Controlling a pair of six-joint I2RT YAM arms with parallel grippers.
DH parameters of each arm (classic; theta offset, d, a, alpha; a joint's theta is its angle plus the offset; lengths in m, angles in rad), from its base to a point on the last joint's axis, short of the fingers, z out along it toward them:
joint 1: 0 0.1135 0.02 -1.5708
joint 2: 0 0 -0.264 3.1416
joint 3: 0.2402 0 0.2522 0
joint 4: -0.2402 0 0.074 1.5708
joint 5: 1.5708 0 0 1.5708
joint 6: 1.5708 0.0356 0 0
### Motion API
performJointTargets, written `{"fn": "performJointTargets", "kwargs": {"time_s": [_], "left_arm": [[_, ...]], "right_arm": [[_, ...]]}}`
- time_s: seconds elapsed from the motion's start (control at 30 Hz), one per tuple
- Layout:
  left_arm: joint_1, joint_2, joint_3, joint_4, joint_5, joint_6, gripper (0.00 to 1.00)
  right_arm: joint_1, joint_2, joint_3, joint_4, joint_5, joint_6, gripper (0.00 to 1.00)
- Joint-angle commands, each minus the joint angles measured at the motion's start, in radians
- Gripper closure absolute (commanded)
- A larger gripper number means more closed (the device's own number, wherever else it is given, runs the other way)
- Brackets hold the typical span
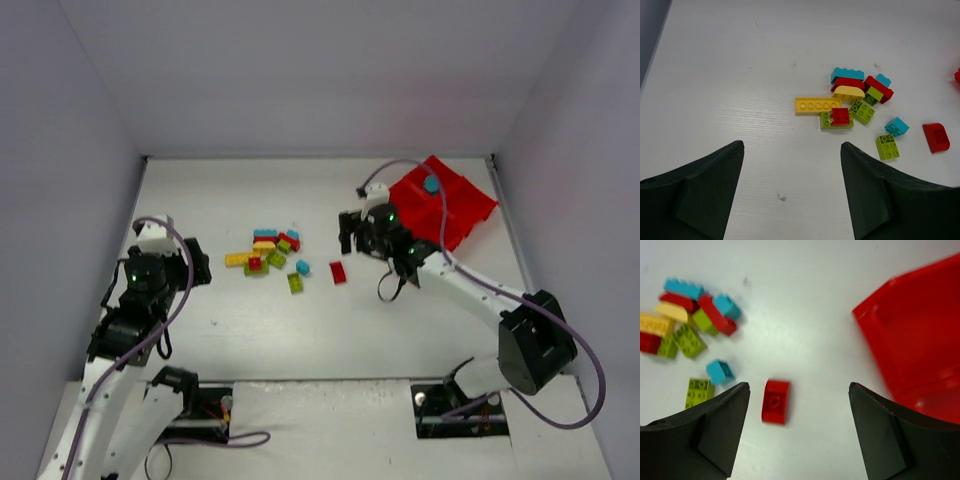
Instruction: Sort the legos into containers by color
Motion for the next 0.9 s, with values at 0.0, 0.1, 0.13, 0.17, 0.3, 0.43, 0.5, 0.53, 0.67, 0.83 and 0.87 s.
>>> {"fn": "performJointTargets", "kwargs": {"time_s": [0.0, 0.1, 0.13, 0.17, 0.3, 0.43, 0.5, 0.53, 0.67, 0.83, 0.87], "left_arm": [[0.004, 0.010, 0.026, 0.050, 0.001, 0.003, 0.29], [0.002, 0.018, 0.026, 0.048, -0.001, 0.003, 0.29], [0.002, 0.018, 0.027, 0.047, -0.002, 0.003, 0.28], [0.002, 0.019, 0.029, 0.045, -0.002, 0.003, 0.29], [0.002, 0.024, 0.029, 0.047, -0.005, 0.003, 0.28], [0.002, 0.026, 0.029, 0.044, -0.007, 0.003, 0.28], [0.002, 0.026, 0.029, 0.044, -0.007, 0.003, 0.29], [0.002, 0.026, 0.029, 0.042, -0.008, 0.003, 0.28], [0.002, 0.027, 0.029, 0.044, -0.008, 0.003, 0.28], [0.002, 0.029, 0.029, 0.044, -0.001, 0.003, 0.29], [0.002, 0.029, 0.029, 0.044, -0.002, 0.003, 0.29]], "right_arm": [[0.048, 0.020, -0.054, 0.040, 0.024, 0.107, 0.24], [0.118, 0.063, -0.092, 0.070, 0.037, 0.133, 0.24], [0.143, 0.077, -0.095, 0.077, 0.046, 0.141, 0.24], [0.153, 0.092, -0.098, 0.083, 0.053, 0.147, 0.24], [0.180, 0.196, -0.092, 0.118, 0.076, 0.161, 0.25], [0.183, 0.275, -0.075, 0.132, 0.093, 0.167, 0.30], [0.184, 0.307, -0.072, 0.134, 0.112, 0.171, 0.34], [0.183, 0.315, -0.072, 0.134, 0.119, 0.174, 0.35], [0.184, 0.324, -0.075, 0.137, 0.142, 0.168, 0.63], [0.177, 0.266, -0.066, 0.134, 0.209, 0.119, 0.96], [0.172, 0.246, -0.060, 0.124, 0.217, 0.097, 0.99]]}}
